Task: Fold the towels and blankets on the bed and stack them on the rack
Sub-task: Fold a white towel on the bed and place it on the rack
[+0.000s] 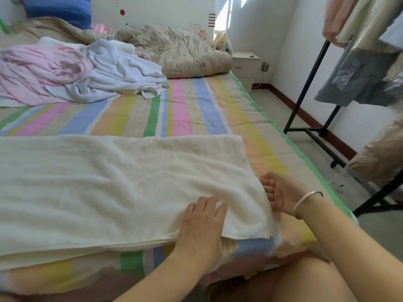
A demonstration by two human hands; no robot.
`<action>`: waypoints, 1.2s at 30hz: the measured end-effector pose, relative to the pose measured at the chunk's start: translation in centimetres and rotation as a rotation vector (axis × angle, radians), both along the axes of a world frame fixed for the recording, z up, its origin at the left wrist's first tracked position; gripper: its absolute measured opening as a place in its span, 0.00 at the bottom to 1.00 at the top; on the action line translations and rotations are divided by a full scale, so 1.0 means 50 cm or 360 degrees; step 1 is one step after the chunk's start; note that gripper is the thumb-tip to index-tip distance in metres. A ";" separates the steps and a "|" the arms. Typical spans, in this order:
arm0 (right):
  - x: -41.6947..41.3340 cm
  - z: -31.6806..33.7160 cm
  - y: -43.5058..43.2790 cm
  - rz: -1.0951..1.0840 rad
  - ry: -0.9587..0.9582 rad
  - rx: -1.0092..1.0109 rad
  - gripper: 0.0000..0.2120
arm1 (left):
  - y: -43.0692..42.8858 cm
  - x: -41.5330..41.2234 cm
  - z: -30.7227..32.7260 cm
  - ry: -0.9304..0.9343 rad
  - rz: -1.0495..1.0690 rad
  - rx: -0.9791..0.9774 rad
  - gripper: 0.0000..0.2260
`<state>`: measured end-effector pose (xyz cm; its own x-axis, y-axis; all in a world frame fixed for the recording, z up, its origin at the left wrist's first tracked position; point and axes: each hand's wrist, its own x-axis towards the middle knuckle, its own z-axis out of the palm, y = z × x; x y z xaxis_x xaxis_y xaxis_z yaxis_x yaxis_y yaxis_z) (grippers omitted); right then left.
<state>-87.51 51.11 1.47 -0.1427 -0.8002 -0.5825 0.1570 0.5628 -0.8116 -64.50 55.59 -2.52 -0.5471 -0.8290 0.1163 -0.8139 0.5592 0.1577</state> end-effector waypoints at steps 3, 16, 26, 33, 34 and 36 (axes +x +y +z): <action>0.003 0.000 -0.102 0.0097 0.0064 -0.0007 0.09 | -0.015 -0.022 0.022 0.0110 -0.0018 0.0067 0.32; 0.026 -0.008 -0.413 0.0013 0.0529 -0.0202 0.21 | -0.056 -0.040 0.004 -0.0108 -0.0023 0.0197 0.36; 0.007 -0.072 -0.314 0.0000 0.0442 -0.0194 0.11 | -0.039 -0.030 -0.028 -0.0108 0.0029 0.0059 0.34; -0.022 -0.062 -0.084 0.0525 0.0640 -0.0105 0.10 | -0.016 -0.042 -0.042 -0.0128 0.0115 -0.0017 0.33; -0.026 -0.065 -0.060 0.0513 0.0788 -0.0139 0.11 | -0.014 -0.044 -0.042 -0.0157 0.0093 -0.0019 0.34; -0.030 -0.077 -0.032 0.0376 0.1026 -0.0195 0.12 | -0.017 -0.039 -0.043 -0.0170 0.0130 -0.0048 0.34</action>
<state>-89.03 49.51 -2.38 -0.2437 -0.9070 -0.3436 -0.4929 0.4209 -0.7615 -66.44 54.74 -4.65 -0.4887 -0.8682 0.0862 -0.8680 0.4938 0.0519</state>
